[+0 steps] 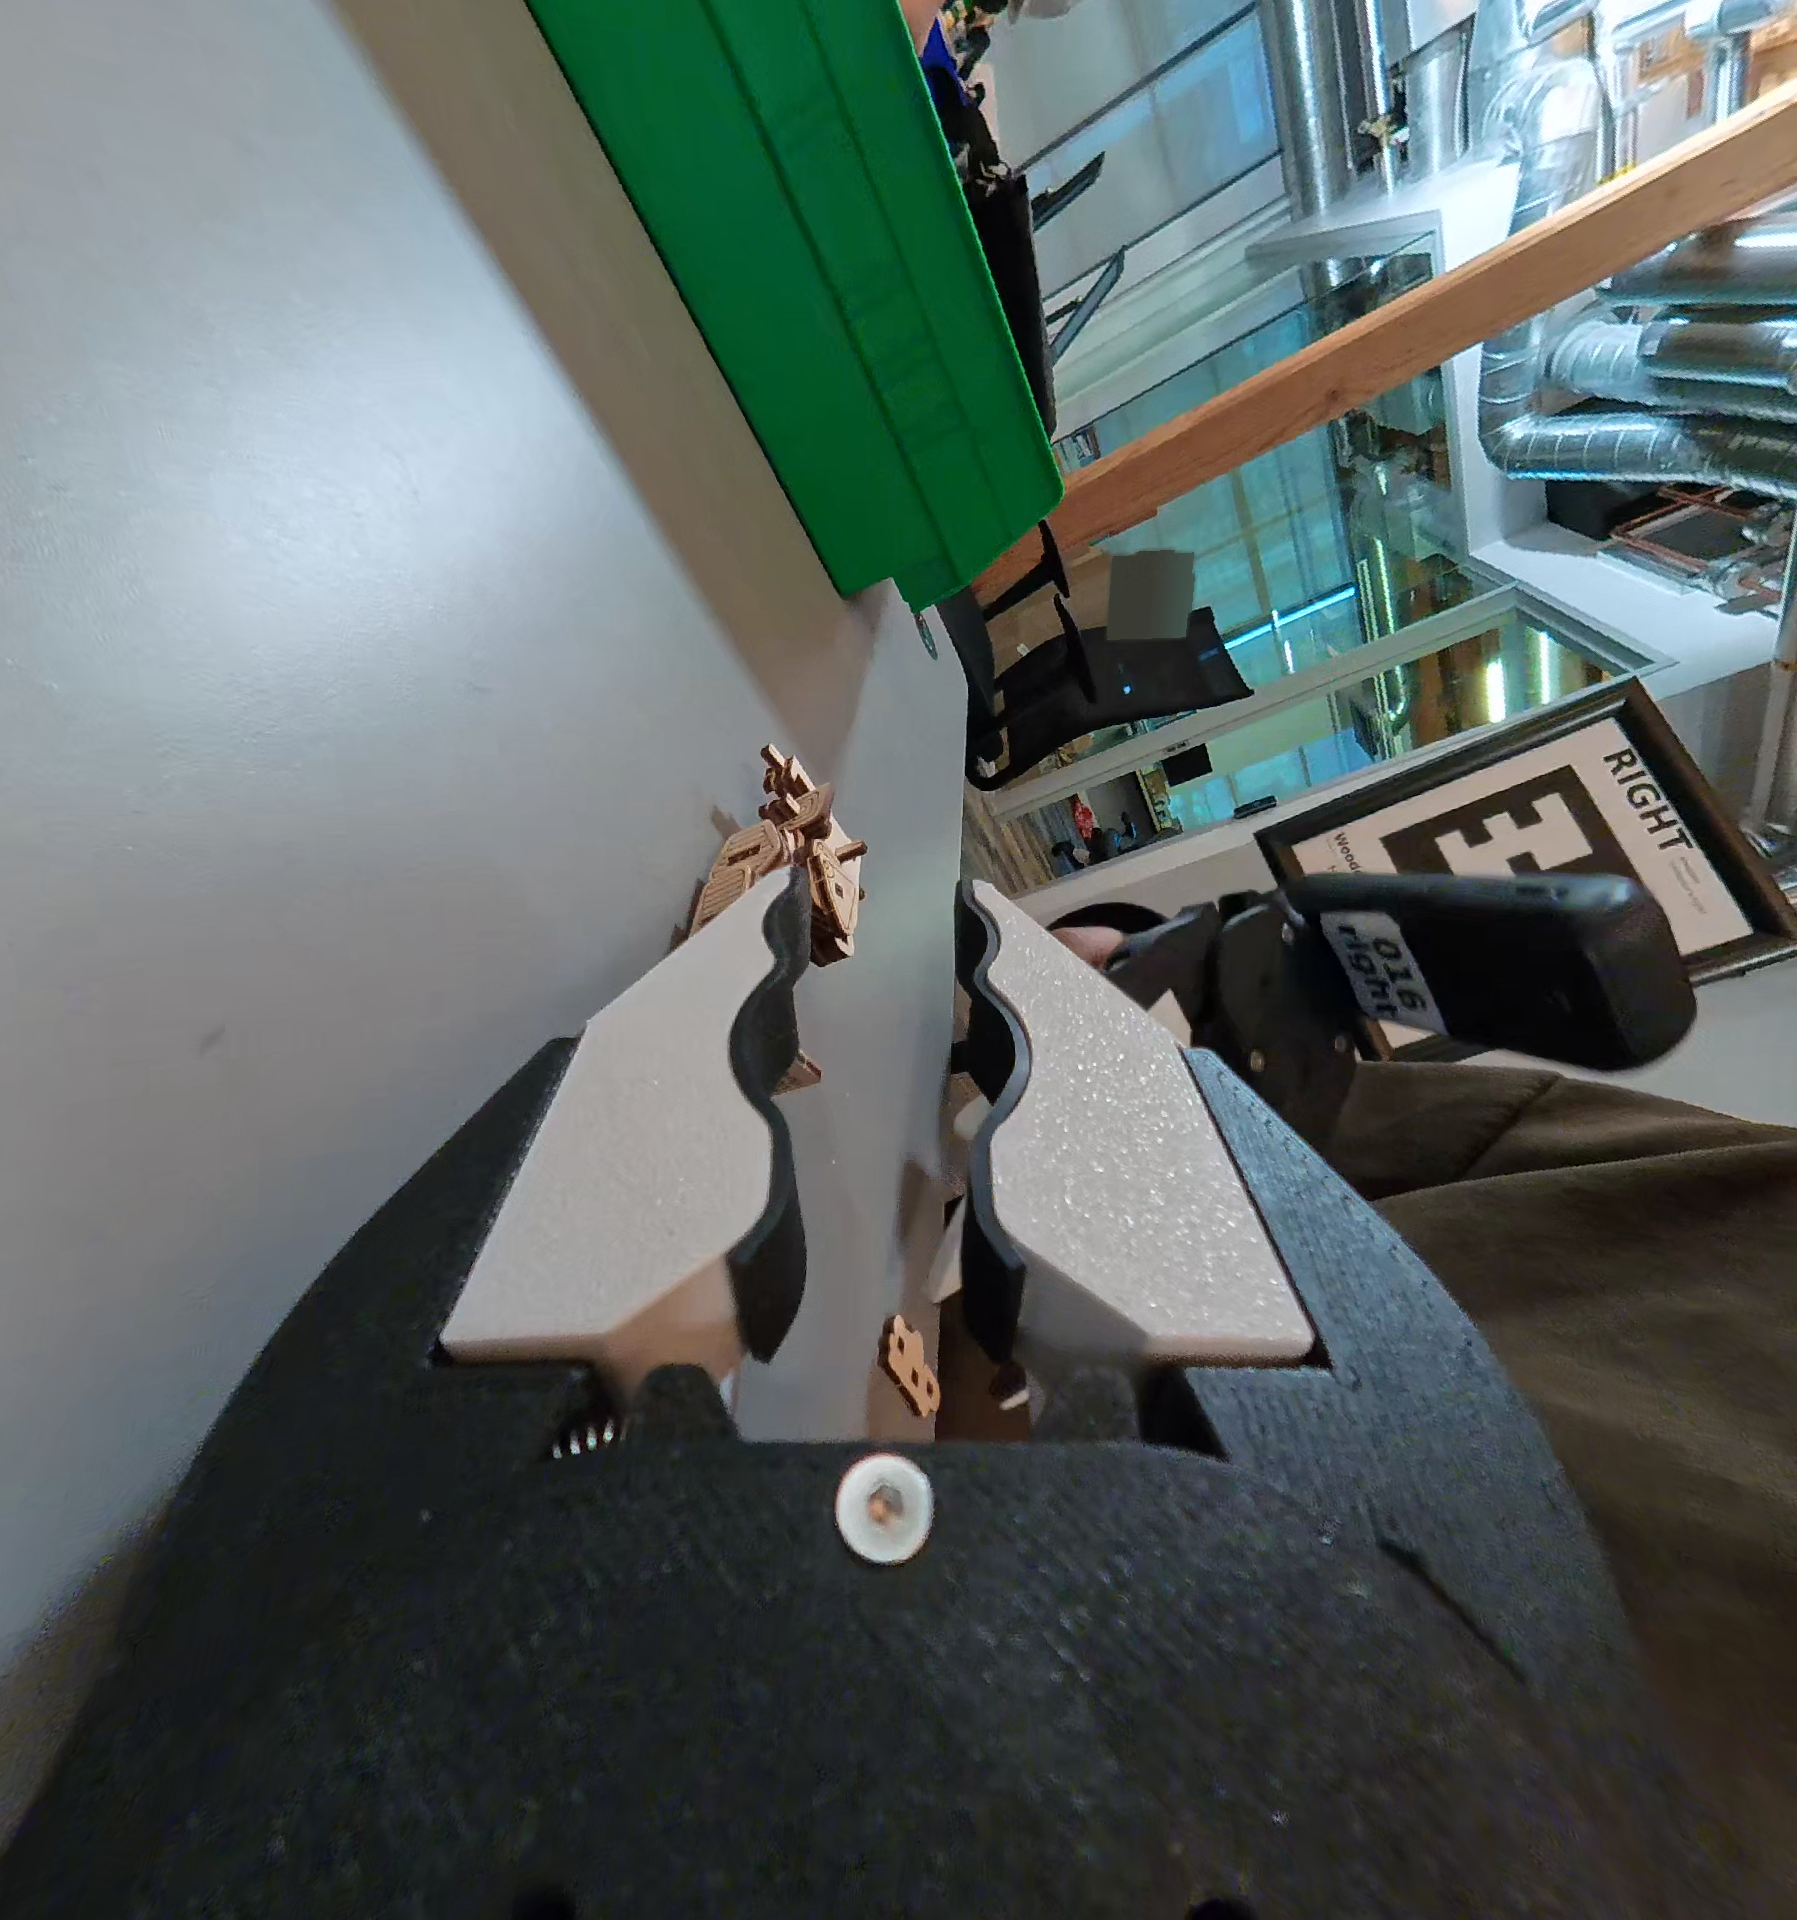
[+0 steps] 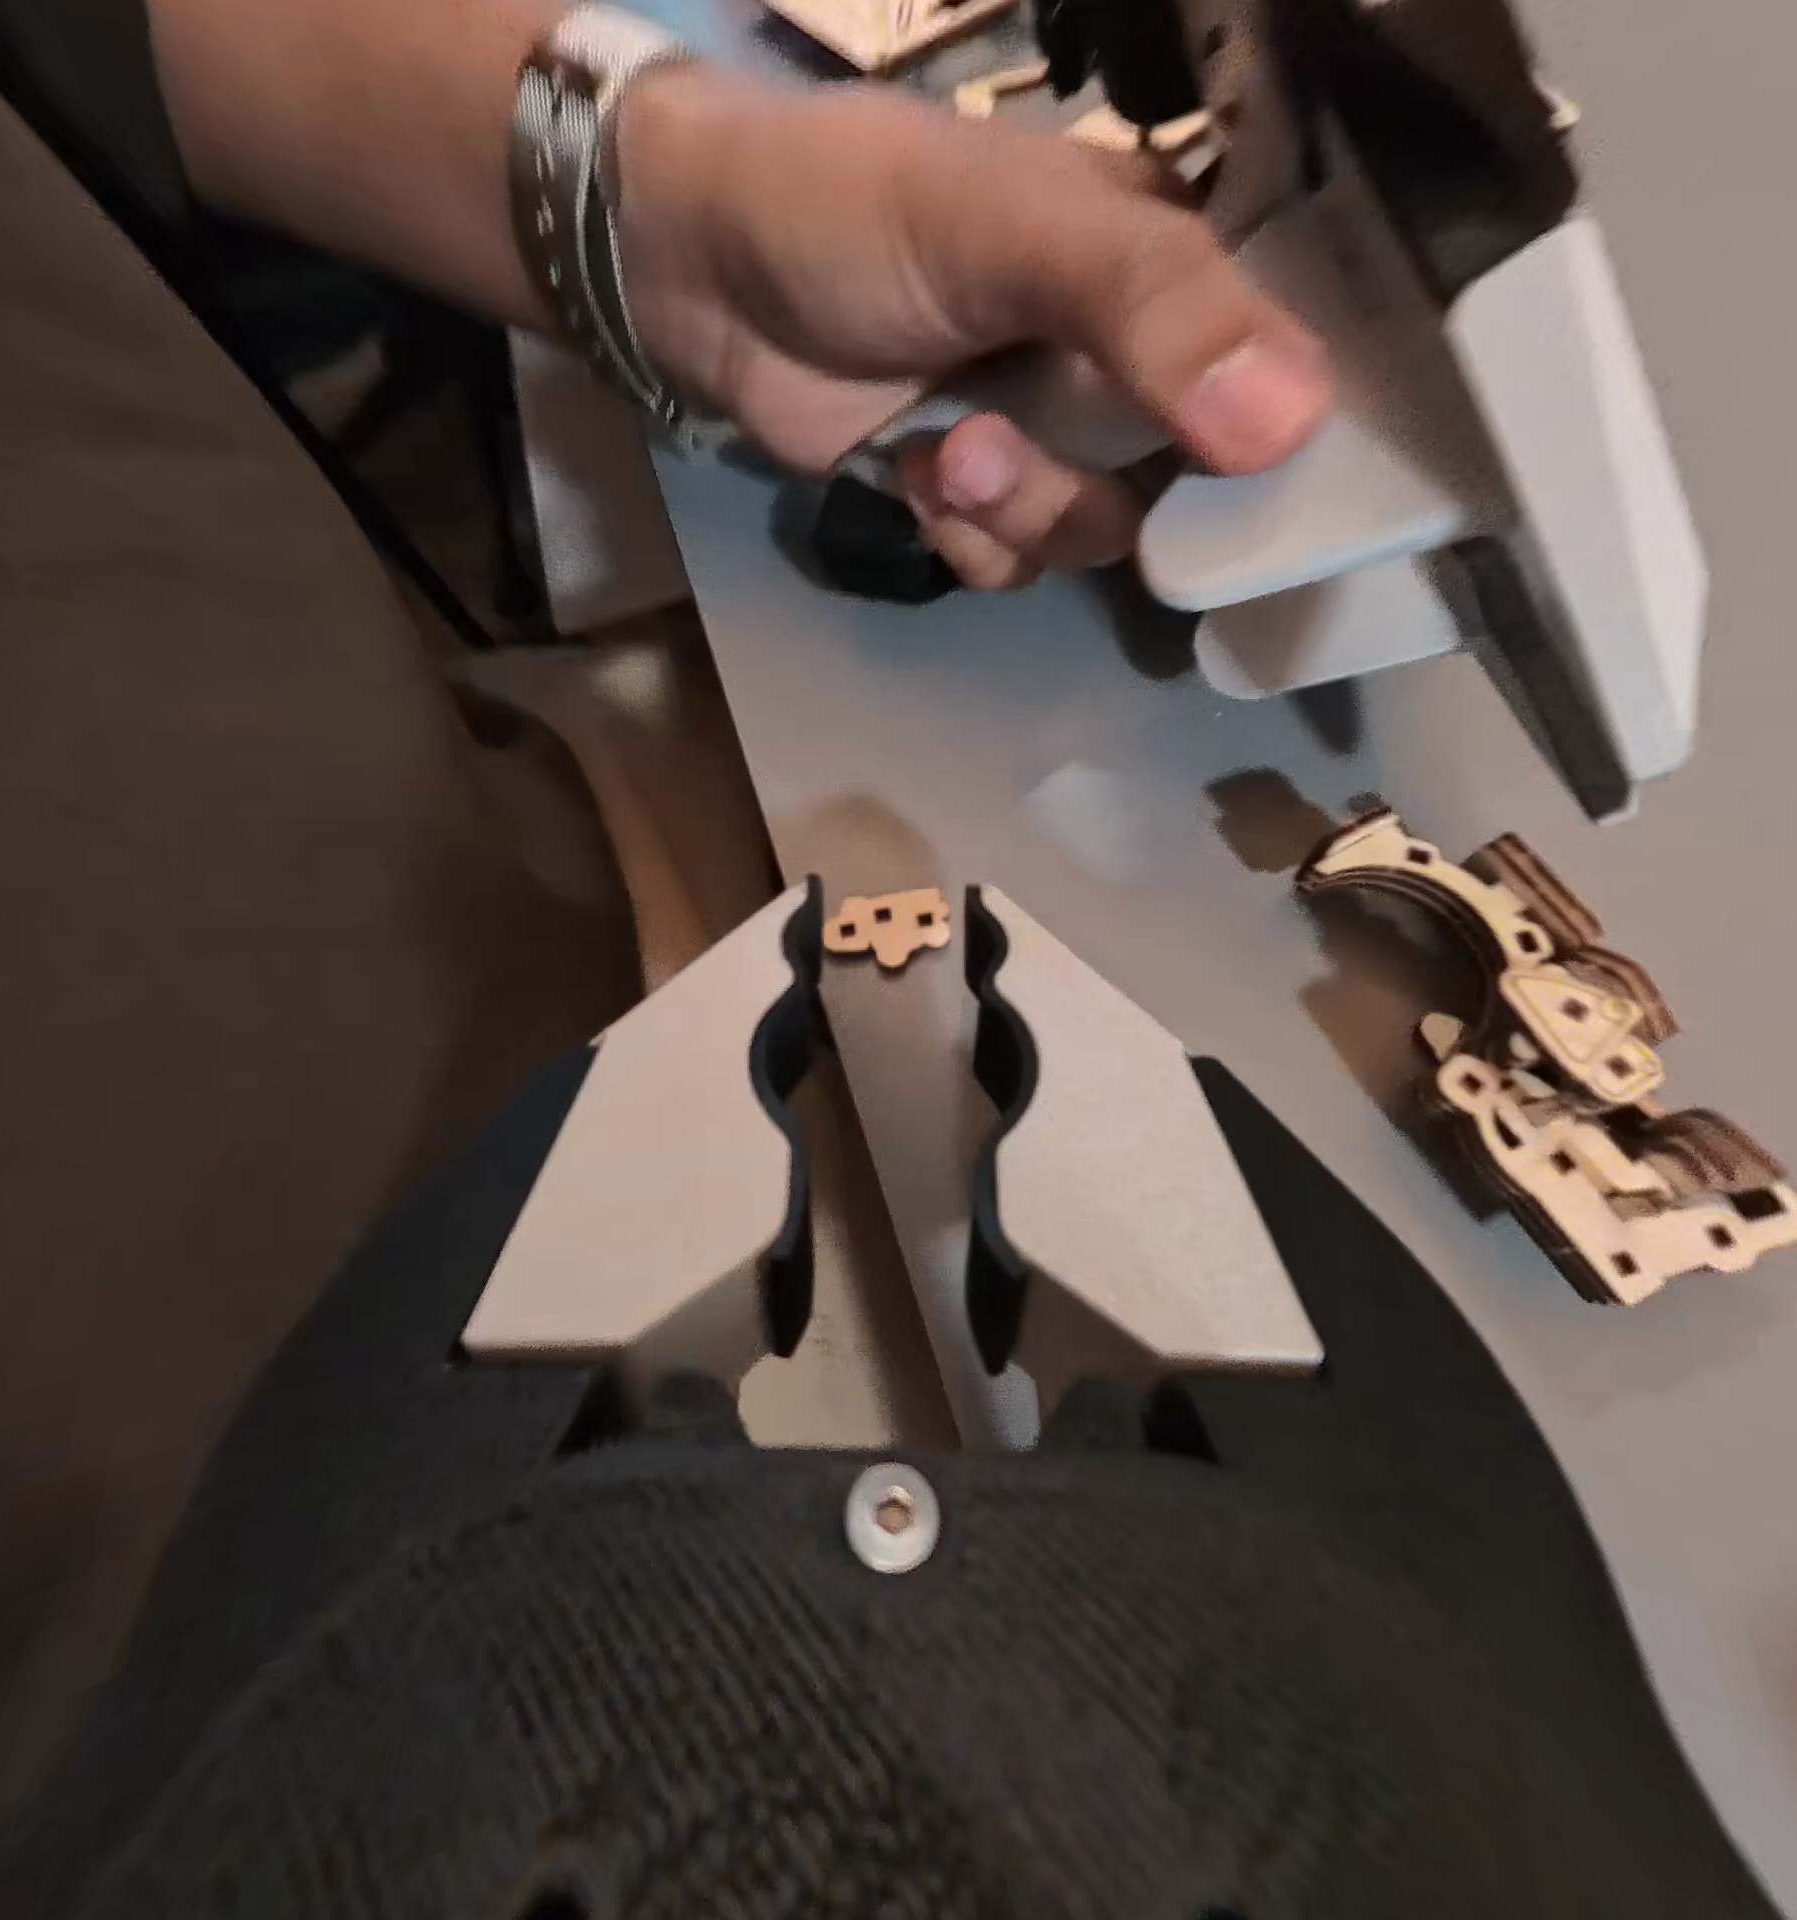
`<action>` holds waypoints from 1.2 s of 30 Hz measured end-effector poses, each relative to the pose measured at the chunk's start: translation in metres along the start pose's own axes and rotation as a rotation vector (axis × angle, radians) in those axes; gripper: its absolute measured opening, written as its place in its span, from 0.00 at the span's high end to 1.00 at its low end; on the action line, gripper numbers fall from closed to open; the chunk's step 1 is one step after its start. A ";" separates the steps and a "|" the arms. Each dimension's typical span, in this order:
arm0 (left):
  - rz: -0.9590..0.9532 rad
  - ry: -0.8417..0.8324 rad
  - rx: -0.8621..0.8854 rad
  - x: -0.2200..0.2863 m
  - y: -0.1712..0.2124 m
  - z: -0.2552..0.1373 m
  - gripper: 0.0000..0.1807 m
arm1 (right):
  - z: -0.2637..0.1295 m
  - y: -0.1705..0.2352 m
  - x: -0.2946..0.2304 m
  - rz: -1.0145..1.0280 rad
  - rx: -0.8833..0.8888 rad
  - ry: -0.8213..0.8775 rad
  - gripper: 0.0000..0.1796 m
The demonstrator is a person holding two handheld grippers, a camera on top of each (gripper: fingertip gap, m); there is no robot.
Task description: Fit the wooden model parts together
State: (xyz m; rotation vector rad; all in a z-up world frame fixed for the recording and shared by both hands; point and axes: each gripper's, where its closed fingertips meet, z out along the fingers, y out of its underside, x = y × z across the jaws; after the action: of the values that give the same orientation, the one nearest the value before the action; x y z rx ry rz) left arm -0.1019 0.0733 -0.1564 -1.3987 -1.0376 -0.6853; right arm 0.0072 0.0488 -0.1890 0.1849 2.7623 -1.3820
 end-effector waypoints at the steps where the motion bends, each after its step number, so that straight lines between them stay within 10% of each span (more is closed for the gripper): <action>1: 0.004 0.000 0.000 0.000 0.000 0.000 0.86 | 0.003 0.004 -0.001 -0.034 -0.032 0.017 0.83; 29: 0.037 0.281 -0.076 0.055 0.025 0.015 0.83 | -0.069 -0.039 0.071 -0.193 0.210 0.540 0.86; 36: 0.110 0.207 -0.019 0.051 0.014 0.009 1.00 | -0.067 -0.039 0.071 -0.268 0.181 0.604 0.86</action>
State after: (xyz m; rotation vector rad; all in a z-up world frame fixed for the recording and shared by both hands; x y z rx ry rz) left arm -0.0691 0.0931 -0.1188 -1.3589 -0.7877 -0.7433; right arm -0.0679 0.0852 -0.1242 0.2906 3.2250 -1.9175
